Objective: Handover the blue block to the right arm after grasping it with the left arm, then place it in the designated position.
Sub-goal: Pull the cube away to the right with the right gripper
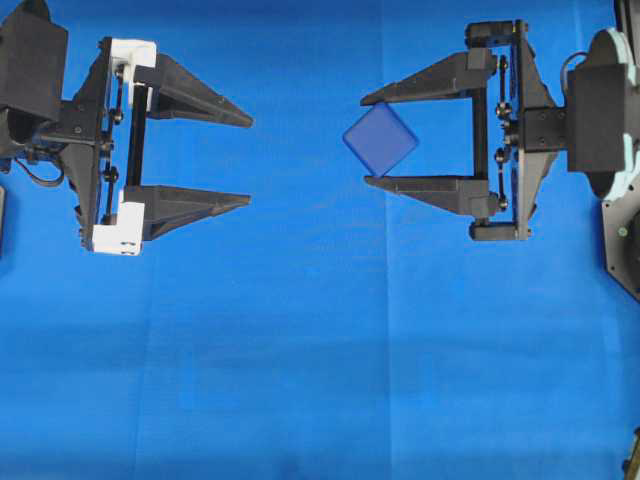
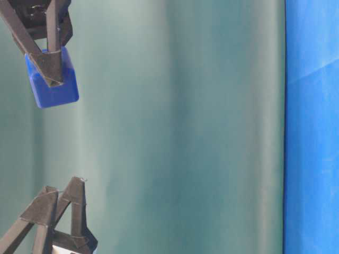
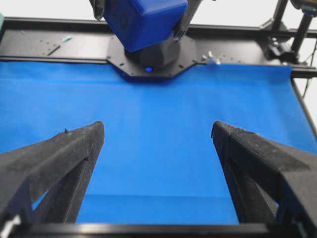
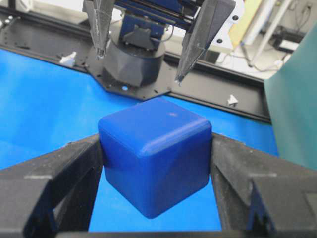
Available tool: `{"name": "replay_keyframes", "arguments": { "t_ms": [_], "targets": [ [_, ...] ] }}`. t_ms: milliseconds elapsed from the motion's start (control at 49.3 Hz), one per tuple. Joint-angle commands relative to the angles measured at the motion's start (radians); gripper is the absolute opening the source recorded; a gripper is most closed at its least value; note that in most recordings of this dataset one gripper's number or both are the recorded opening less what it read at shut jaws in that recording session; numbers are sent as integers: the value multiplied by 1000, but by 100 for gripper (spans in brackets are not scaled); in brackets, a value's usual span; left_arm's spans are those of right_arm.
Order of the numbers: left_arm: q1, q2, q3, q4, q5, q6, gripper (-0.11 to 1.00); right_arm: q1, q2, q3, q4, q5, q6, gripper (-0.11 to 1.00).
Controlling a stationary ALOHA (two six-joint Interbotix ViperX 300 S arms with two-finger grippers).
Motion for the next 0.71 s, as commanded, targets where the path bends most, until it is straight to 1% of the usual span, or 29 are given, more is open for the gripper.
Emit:
{"name": "replay_keyframes", "arguments": {
  "t_ms": [0,689],
  "targets": [
    [2,-29,-14,0,-5,2,93,2,-14,-32,3,0,2,56],
    [2,-28,-15,0,-5,-5,93,2,-14,-32,3,0,15,56]
  ]
}}
